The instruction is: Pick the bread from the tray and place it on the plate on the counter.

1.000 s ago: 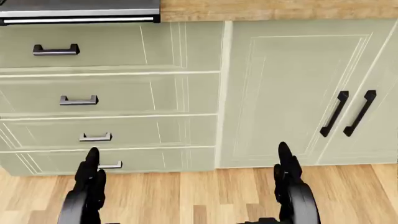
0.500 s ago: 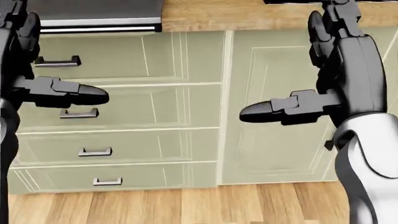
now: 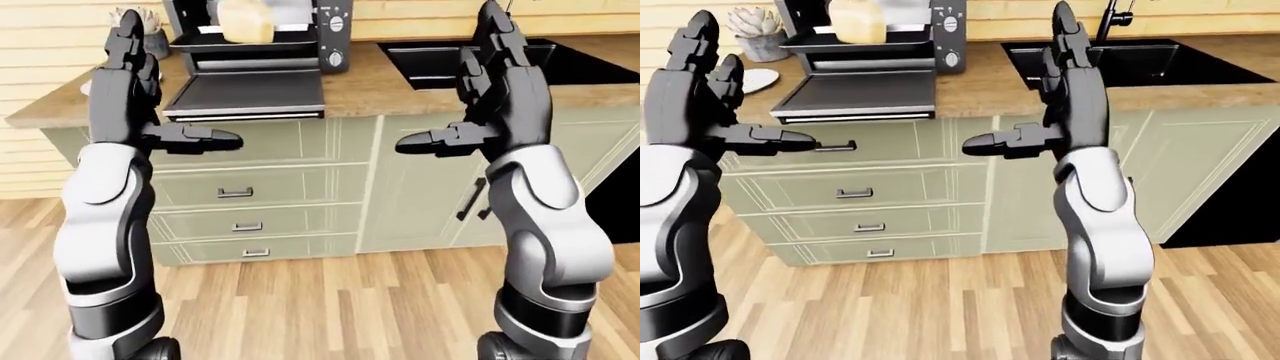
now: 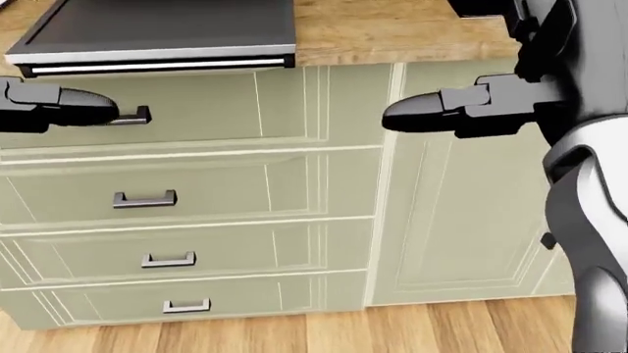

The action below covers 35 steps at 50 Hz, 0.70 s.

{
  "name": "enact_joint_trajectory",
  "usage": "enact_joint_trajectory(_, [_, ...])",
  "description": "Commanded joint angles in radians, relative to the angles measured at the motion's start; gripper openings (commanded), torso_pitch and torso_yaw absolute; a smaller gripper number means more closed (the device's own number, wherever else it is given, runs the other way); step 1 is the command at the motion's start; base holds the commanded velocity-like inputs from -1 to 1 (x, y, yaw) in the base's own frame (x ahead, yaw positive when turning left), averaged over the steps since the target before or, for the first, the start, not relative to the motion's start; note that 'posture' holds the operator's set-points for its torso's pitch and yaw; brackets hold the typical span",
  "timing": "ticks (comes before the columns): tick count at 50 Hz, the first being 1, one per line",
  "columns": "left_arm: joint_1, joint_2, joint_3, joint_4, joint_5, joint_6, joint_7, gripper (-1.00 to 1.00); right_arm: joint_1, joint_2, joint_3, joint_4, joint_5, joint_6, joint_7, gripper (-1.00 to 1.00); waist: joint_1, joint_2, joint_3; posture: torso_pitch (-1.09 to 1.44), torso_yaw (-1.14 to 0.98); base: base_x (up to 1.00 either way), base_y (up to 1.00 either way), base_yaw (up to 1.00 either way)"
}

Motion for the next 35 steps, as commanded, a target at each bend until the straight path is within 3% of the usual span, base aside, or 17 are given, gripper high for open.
enact_joint_trajectory(1, [-0.032,0.023,0.008,-0.034,-0.003,-0.02,0.001,1.0,-0.033,-0.008,-0.006,-0.02,0.004,-0.007,-0.007,1.0,-0.003,0.006,-0.025,0.0,0.0,0.25,0.29,0.0])
enact_joint_trajectory(3, [-0.032,0.026,0.01,-0.043,-0.004,-0.011,0.001,1.0,-0.034,-0.012,-0.012,-0.035,0.013,0.005,-0.009,1.0,-0.004,-0.017,-0.025,0.0,0.0,0.25,0.29,0.0])
enact_joint_trajectory(5, [-0.031,0.032,0.012,-0.045,-0.001,-0.009,-0.002,1.0,-0.039,-0.014,-0.008,-0.034,0.017,0.007,-0.008,1.0,-0.008,-0.013,-0.035,0.0,0.0,0.25,0.29,0.0])
enact_joint_trajectory(8, [-0.028,0.034,0.017,-0.045,-0.001,-0.012,-0.001,1.0,-0.048,-0.023,-0.01,-0.039,0.013,0.018,-0.005,1.0,-0.016,0.011,-0.021,0.0,0.0,0.25,0.29,0.0])
enact_joint_trajectory(11, [-0.034,0.039,0.017,-0.049,-0.001,-0.007,0.0,1.0,-0.052,-0.032,-0.012,-0.048,0.011,0.029,-0.003,1.0,-0.026,0.064,-0.021,0.0,0.0,0.25,0.29,0.0])
enact_joint_trajectory(13, [-0.033,0.042,0.022,-0.057,-0.003,-0.002,0.002,1.0,-0.056,-0.036,-0.012,-0.058,0.01,0.036,-0.002,1.0,-0.023,0.149,-0.048,0.0,0.0,0.25,0.3,0.0])
enact_joint_trajectory(14, [-0.031,0.043,0.023,-0.06,-0.004,-0.001,0.002,1.0,-0.056,-0.035,-0.013,-0.06,0.01,0.038,-0.002,1.0,-0.019,0.1,-0.034,0.0,0.0,0.26,0.3,0.0])
enact_joint_trajectory(15, [-0.029,0.046,0.028,-0.066,-0.005,0.001,0.004,1.0,-0.058,-0.034,-0.012,-0.063,0.008,0.04,-0.003,1.0,-0.02,0.114,-0.023,0.0,0.0,0.26,0.3,0.0])
enact_joint_trajectory(19, [-0.026,0.056,0.039,-0.079,-0.013,0.008,0.011,1.0,-0.073,-0.036,-0.016,-0.079,0.013,0.058,-0.009,1.0,-0.008,0.081,-0.034,0.0,0.0,0.18,0.28,0.0])
enact_joint_trajectory(22, [-0.029,0.063,0.041,-0.081,-0.019,0.01,0.015,1.0,-0.086,-0.04,-0.014,-0.073,0.012,0.055,-0.01,1.0,-0.004,0.057,-0.025,0.0,0.0,0.14,0.32,0.0])
enact_joint_trajectory(24, [-0.029,0.065,0.042,-0.078,-0.02,0.007,0.016,1.0,-0.087,-0.041,-0.009,-0.071,0.011,0.053,-0.004,1.0,0.005,0.011,-0.012,0.0,0.0,0.14,0.55,0.0])
enact_joint_trajectory(26, [-0.026,0.064,0.037,-0.077,-0.019,0.003,0.017,1.0,-0.09,-0.04,-0.014,-0.074,0.014,0.057,-0.005,1.0,0.001,-0.048,-0.02,0.0,0.0,0.14,0.55,0.0])
enact_joint_trajectory(27, [-0.026,0.064,0.039,-0.077,-0.02,0.002,0.018,1.0,-0.09,-0.043,-0.014,-0.076,0.014,0.058,-0.003,1.0,-0.007,-0.008,-0.023,0.0,0.0,0.12,0.55,0.0])
enact_joint_trajectory(28, [-0.025,0.065,0.04,-0.076,-0.019,-0.001,0.018,1.0,-0.093,-0.045,-0.017,-0.076,0.016,0.06,-0.004,1.0,-0.003,-0.025,-0.036,0.0,0.0,0.15,0.55,0.0])
enact_joint_trajectory(31, [-0.026,0.067,0.042,-0.075,-0.02,-0.003,0.02,1.0,-0.094,-0.042,-0.013,-0.076,0.021,0.058,-0.004,1.0,-0.013,-0.02,-0.047,0.0,0.0,0.15,0.55,0.0])
enact_joint_trajectory(35, [-0.032,0.072,0.042,-0.072,-0.019,0.001,0.019,1.0,-0.102,-0.043,-0.015,-0.069,0.024,0.055,-0.006,1.0,-0.025,0.025,-0.024,0.0,0.0,0.17,0.55,0.0])
